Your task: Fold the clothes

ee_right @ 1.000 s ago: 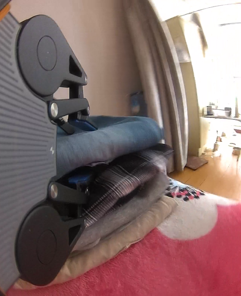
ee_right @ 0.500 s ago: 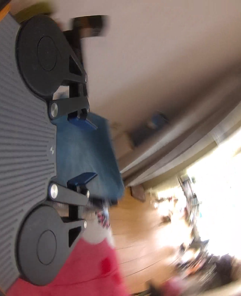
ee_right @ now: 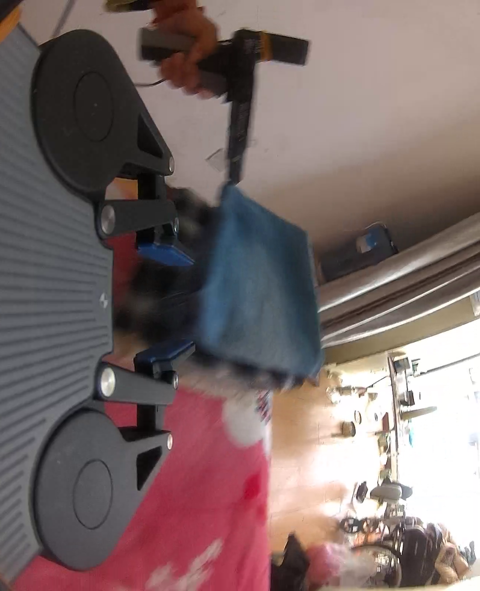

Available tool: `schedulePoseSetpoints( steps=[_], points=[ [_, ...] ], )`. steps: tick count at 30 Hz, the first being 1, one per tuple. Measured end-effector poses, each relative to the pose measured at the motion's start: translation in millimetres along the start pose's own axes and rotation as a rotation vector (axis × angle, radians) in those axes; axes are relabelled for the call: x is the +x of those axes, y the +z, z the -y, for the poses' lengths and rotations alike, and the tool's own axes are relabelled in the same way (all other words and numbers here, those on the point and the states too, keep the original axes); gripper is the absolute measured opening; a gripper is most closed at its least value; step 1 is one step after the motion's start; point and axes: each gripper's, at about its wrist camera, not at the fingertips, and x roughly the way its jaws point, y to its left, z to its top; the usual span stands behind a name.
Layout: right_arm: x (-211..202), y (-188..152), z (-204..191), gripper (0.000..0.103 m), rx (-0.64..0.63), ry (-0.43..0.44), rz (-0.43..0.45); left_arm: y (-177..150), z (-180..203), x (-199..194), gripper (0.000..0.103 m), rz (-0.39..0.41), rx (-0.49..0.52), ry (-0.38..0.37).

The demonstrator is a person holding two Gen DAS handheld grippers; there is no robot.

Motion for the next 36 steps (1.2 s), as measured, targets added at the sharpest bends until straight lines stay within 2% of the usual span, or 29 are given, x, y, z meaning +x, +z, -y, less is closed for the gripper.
schedulePoseSetpoints(
  steps=[3, 6, 12, 15, 17, 18, 25, 30, 34, 36],
  points=[
    [-50, -23, 4, 0.045, -0.022, -0.044, -0.006, -30, 30, -42, 0.074, 0.013, -0.025, 0.02],
    [-101, -46, 7, 0.051, -0.043, -0.087, -0.012, -62, 70, -90, 0.08, 0.029, -0.068, 0.032],
    [-226, -64, 7, 0.079, -0.055, -0.082, 0.011, -129, 166, -210, 0.089, 0.066, -0.142, 0.055],
    [-277, -61, -5, 0.086, -0.092, -0.083, 0.035, -150, 201, -266, 0.096, 0.117, -0.188, 0.049],
    [-304, -59, -18, 0.099, -0.127, -0.094, 0.066, -157, 216, -297, 0.098, 0.147, -0.197, 0.045],
    [-316, -59, -25, 0.102, -0.14, -0.1, 0.08, -161, 221, -310, 0.099, 0.159, -0.197, 0.046],
    [-369, -71, -85, 0.102, -0.157, -0.118, 0.156, -194, 225, -384, 0.102, 0.184, -0.22, 0.064],
    [-406, -94, -125, 0.102, -0.127, -0.113, 0.234, -220, 216, -424, 0.103, 0.226, -0.214, 0.115],
    [-422, -112, -148, 0.102, -0.095, -0.175, 0.24, -238, 215, -451, 0.103, 0.247, -0.229, 0.126],
    [-429, -120, -157, 0.102, -0.1, -0.209, 0.252, -245, 220, -458, 0.103, 0.246, -0.207, 0.161]
  ],
)
